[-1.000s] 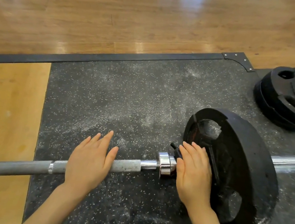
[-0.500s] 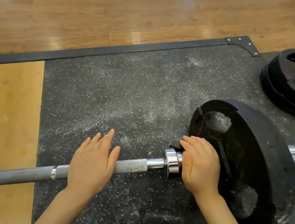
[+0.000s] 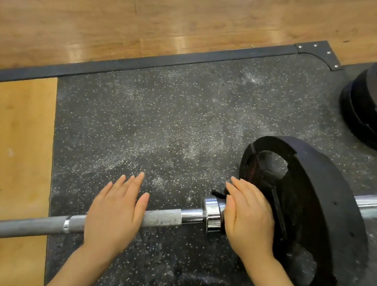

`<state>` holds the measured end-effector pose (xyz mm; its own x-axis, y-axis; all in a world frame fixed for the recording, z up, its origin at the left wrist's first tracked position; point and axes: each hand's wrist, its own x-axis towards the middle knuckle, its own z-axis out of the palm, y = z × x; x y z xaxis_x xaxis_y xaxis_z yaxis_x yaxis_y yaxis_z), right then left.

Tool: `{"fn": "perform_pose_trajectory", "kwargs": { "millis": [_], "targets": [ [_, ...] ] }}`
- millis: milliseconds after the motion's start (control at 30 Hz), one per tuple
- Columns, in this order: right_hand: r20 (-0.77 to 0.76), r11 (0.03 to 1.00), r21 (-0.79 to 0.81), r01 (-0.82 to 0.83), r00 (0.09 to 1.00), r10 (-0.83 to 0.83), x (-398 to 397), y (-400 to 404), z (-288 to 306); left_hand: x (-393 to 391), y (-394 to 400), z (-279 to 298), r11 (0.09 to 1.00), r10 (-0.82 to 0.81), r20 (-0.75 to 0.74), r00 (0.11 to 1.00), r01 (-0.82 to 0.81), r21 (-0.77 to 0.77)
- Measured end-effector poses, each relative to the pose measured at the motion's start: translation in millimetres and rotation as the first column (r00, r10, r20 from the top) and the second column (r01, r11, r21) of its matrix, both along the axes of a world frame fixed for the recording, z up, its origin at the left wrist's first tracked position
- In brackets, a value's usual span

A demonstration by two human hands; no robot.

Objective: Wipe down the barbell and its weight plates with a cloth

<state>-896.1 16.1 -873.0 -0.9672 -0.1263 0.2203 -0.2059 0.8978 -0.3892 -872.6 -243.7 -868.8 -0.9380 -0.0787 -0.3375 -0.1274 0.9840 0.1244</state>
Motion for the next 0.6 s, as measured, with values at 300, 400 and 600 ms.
{"fn": "perform_pose_trajectory", "kwargs": {
  "millis": [300, 400, 600],
  "targets": [
    [0.129, 0.999, 0.035, 0.013, 0.991, -0.018, 9.6, -0.7, 9.3, 5.5, 1.3, 4.3, 0.996, -0.085, 0.0, 0.996, 0.085, -0.025],
    [0.125, 0.999, 0.038, 0.019, 0.992, -0.023, 15.9, 1.1, 9.1, 12.8, -0.4, 4.7, 0.983, -0.179, 0.026, 0.983, 0.18, -0.032],
    [0.143, 0.999, 0.024, 0.036, 0.989, -0.039, 31.3, 2.0, 12.8, 26.7, 5.6, 8.4, 0.988, -0.151, 0.032, 0.988, 0.151, -0.013]
  ]
}}
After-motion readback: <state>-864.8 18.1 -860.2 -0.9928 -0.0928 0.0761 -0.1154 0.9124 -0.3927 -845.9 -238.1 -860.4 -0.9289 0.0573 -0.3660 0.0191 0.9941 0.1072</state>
